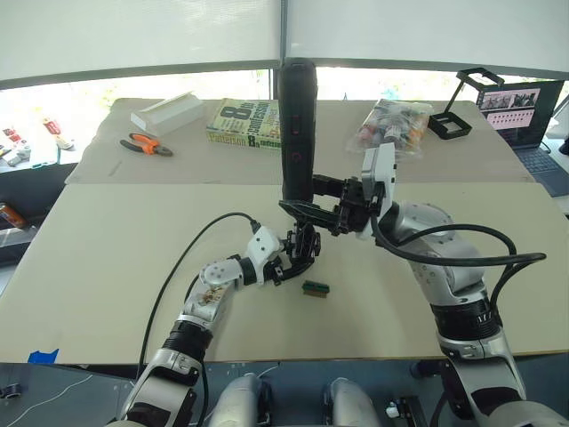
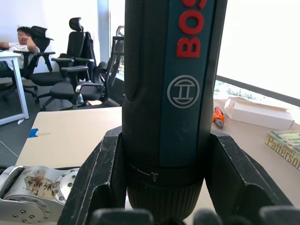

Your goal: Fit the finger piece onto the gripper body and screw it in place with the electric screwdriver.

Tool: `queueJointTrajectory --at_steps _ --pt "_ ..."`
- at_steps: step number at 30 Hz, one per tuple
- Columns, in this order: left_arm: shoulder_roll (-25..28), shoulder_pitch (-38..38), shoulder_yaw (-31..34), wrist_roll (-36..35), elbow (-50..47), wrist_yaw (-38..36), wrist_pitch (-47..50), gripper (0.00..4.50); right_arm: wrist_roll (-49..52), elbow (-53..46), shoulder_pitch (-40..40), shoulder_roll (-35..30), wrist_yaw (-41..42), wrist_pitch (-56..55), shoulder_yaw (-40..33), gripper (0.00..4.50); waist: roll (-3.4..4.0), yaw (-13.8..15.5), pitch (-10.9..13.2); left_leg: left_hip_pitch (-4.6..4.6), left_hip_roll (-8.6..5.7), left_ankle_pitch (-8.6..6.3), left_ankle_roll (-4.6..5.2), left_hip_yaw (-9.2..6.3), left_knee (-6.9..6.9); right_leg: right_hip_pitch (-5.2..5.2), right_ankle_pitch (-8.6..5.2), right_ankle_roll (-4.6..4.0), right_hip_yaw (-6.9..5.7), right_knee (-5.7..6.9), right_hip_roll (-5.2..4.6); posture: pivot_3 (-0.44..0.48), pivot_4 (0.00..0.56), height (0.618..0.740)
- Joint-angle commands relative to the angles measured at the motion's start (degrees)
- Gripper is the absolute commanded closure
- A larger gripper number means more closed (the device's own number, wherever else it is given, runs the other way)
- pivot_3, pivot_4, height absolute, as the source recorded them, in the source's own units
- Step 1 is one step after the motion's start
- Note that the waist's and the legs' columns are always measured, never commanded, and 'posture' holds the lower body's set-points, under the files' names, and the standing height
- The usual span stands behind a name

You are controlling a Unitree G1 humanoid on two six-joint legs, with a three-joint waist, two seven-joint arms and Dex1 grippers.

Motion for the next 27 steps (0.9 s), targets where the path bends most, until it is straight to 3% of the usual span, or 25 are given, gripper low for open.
queueJointTrajectory --at_steps 1,27 --pt "-0.4 0.4 0.0 -0.3 -0.5 -0.3 0.0 2.07 -5.4 2.9 3.0 -1.8 0.1 1.7 4.3 2.59 0.0 0.0 0.0 0.0 0.0 0.0 -0.01 0.0 0.0 0.0 0.0 0.0 0.0 0.0 -0.01 0.0 0.15 0.74" --pt "-0.3 1.1 0.2 -0.7 -1.2 -0.5 0.5 2.07 -5.7 3.0 2.4 -2.2 0.2 1.6 4.1 2.59 0.0 0.0 0.0 0.01 0.0 -0.22 -0.21 -0.04 -0.03 -0.06 0.0 0.0 -0.11 -0.09 -0.15 0.0 0.15 0.74"
